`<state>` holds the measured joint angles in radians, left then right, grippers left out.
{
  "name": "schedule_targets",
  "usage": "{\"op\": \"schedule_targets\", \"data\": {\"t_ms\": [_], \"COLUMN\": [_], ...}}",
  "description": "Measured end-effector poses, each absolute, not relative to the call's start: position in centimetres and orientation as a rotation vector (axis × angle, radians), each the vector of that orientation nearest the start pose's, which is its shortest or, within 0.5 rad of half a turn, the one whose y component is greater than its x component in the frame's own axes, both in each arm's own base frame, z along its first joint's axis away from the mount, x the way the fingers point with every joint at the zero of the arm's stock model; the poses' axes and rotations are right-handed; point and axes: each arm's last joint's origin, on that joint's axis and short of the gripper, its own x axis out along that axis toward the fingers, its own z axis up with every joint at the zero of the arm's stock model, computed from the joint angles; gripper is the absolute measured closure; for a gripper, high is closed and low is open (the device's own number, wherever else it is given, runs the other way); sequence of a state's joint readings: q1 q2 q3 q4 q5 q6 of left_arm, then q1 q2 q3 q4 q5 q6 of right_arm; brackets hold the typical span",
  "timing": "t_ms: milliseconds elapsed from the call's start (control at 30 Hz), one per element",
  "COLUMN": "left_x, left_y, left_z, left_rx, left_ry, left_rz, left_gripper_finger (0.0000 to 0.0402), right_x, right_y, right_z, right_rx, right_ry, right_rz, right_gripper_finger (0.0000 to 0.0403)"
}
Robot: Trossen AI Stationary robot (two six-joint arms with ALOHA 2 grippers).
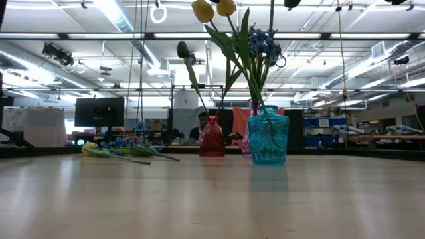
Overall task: Sort flowers into vase by color
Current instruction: Put the blue flowers into the pink vase
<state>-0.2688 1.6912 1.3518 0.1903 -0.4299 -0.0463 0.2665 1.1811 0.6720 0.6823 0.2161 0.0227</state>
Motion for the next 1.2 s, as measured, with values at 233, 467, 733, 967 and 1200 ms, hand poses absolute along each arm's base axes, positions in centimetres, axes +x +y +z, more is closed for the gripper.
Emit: {"op": "schedule_targets", "data": {"t_ms": [233,467,733,967,1200], "left_x": [37.1,35.7,34.0,32.7,29.0], "left_y": [-10.9,-10.6,-12.0,-12.0,-11.0], "left_z": [33.7,35.1,34.2,29.7,27.8], "left_rx": [0.124,0.153,0.218,0.24,0.167], "left_ry": [0.14,0.149,0.194,0.181,0.09], "left_rz": [0.211,0.231,0.175,0.137,0.121], "left_gripper_finger": [0.0276,0.0208,0.0193,0.0193,0.0193], "right_x": [23.6,21.8,18.4,17.5,16.9], "right_y": [5.8,5.2,3.0,-0.1,-2.6], "right_z": [30.5,31.2,31.8,30.4,25.9], "right_rx": [0.056,0.044,0.025,0.059,0.057], "right_ry": [-0.131,-0.082,0.013,-0.009,-0.194], "right_rz": [0.046,0.021,-0.177,-0.237,-0.321], "right_gripper_finger": [0.0367,0.037,0.0369,0.0368,0.0368]}}
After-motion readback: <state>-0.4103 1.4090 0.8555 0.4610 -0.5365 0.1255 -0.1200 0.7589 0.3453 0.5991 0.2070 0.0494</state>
